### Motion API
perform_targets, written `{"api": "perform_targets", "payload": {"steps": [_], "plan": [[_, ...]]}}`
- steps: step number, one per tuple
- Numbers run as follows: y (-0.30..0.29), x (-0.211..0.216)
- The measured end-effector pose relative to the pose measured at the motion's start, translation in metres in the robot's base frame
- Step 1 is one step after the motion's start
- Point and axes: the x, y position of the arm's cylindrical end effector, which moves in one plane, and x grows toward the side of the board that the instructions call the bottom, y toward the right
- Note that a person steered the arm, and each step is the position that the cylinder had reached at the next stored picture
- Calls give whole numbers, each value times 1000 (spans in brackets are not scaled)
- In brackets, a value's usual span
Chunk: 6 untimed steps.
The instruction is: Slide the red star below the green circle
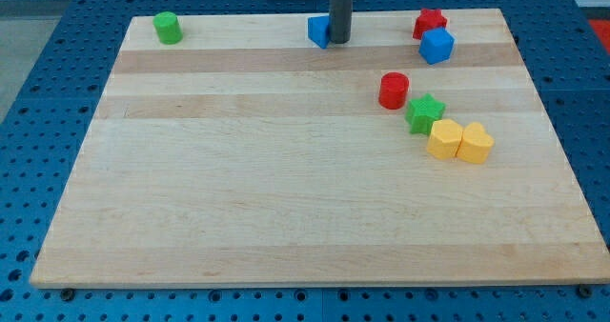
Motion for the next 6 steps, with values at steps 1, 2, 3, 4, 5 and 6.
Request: {"api": "perform_targets", "payload": {"steps": [1, 2, 3, 4, 5, 6], "plan": [[-11, 0], [-17, -1], [-19, -6], [-19, 7], [-19, 25], [-30, 28]]}}
